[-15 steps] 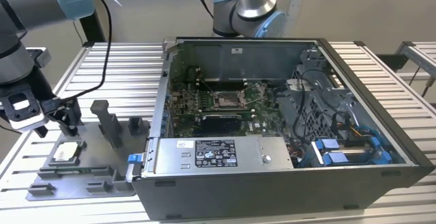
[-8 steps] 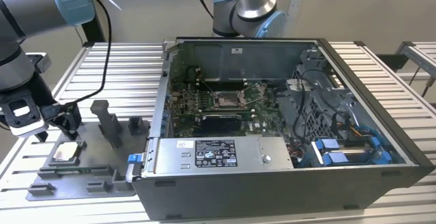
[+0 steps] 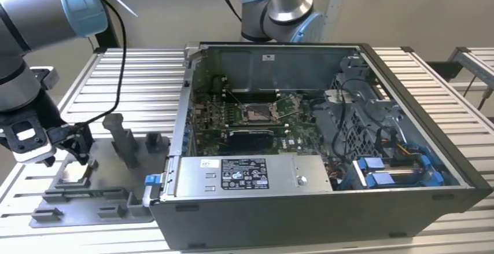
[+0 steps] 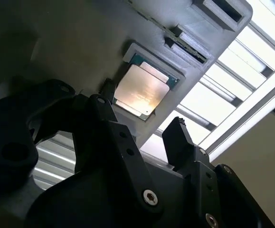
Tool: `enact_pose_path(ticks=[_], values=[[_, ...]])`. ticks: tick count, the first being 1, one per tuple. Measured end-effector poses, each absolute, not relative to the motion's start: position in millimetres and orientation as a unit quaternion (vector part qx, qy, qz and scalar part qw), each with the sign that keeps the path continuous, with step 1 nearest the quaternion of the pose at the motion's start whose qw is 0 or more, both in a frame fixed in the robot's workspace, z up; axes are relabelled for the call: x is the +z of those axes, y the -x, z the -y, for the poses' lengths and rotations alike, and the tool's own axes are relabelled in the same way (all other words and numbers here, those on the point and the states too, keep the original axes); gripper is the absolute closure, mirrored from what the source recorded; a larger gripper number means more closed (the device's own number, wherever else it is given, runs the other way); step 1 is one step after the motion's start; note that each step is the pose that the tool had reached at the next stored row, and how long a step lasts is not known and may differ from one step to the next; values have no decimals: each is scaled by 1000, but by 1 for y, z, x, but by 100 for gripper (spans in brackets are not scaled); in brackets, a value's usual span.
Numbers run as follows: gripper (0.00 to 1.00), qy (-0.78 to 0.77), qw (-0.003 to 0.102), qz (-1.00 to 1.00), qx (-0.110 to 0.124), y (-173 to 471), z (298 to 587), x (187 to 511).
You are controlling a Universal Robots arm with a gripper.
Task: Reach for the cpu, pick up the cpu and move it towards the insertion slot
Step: 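Pick up the cpu and move it towards the insertion slot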
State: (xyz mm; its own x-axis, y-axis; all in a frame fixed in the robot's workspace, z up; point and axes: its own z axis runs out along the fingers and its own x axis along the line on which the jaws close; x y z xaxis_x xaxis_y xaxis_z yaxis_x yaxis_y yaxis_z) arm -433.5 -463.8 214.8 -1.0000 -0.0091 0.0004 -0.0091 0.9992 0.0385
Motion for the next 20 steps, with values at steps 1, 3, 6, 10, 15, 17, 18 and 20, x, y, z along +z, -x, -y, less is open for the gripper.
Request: enact_pose_path(ticks=[1,3,6,10,15,17,18,20], values=[[0,-5,0,1000,-19,433,464,214],[0,-5,0,1000,-19,434,464,211],[0,-5,0,1000,-19,433,465,208],[0,-5,0,1000,-19,434,467,203],[0,-5,0,1000,-19,434,468,199],[0,-5,0,1000,-19,434,469,197],[0,-5,0,1000,-19,434,469,196],[0,-5,0,1000,-19,433,469,194]])
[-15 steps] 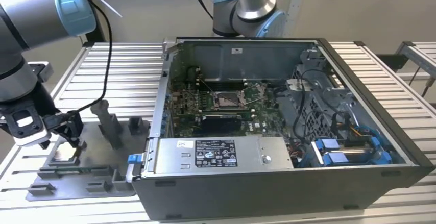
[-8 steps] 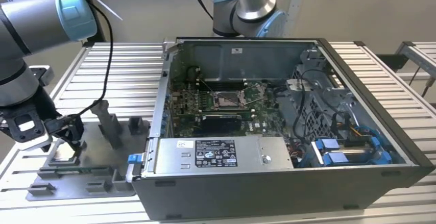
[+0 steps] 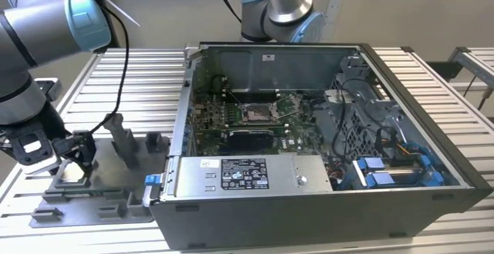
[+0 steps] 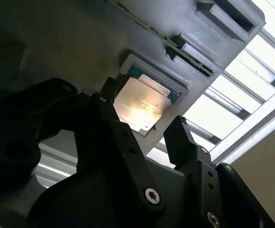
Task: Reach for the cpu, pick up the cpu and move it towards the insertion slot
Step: 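Pick up the cpu and move it towards the insertion slot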
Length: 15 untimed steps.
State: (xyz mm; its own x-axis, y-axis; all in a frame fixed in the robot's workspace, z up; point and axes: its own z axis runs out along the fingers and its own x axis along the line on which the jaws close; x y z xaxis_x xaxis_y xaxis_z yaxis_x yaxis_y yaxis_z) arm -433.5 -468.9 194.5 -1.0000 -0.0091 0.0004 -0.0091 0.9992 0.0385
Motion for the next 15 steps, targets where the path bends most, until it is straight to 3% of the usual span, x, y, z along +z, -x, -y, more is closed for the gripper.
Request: enact_pose_path(ticks=[15], values=[[0,-5,0,1000,-19,433,469,187]])
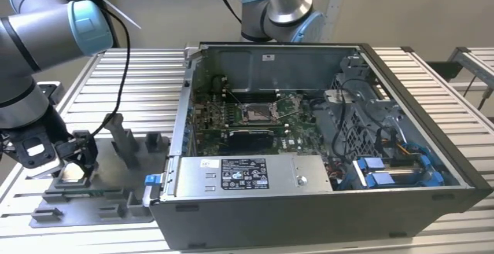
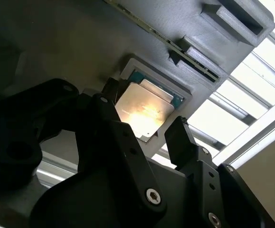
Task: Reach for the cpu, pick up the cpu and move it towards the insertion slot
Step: 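Pick up the cpu and move it towards the insertion slot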
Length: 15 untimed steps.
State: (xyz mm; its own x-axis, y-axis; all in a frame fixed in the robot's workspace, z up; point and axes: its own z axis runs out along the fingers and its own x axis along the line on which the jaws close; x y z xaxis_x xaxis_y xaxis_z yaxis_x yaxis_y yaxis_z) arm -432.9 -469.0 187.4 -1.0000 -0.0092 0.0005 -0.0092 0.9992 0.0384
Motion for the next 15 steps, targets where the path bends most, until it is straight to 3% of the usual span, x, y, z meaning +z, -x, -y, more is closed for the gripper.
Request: enact_pose_path(ticks=[15], values=[[0,-5,0,1000,-19,432,467,187]])
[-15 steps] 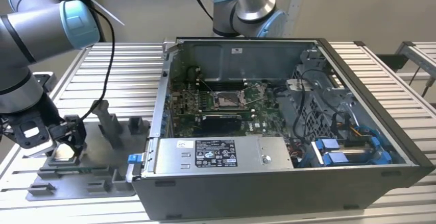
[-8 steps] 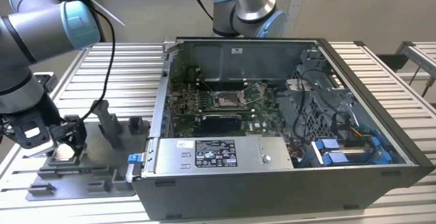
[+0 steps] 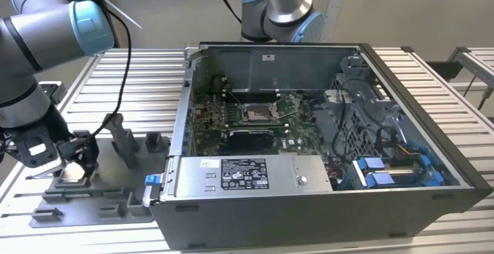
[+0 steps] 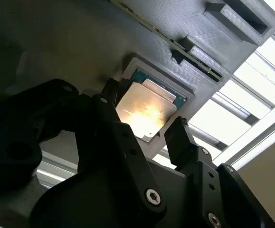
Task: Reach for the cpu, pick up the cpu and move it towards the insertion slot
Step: 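Pick up the cpu and move it towards the insertion slot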
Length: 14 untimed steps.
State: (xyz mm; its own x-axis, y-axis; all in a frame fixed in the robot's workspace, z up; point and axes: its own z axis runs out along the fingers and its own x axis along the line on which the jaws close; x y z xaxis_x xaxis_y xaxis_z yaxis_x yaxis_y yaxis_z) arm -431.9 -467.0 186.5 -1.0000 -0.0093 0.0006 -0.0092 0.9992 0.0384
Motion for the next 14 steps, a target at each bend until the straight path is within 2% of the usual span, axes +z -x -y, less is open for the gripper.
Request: enact_pose_path(ticks=[14], values=[[0,-4,0,1000,-19,432,467,186]])
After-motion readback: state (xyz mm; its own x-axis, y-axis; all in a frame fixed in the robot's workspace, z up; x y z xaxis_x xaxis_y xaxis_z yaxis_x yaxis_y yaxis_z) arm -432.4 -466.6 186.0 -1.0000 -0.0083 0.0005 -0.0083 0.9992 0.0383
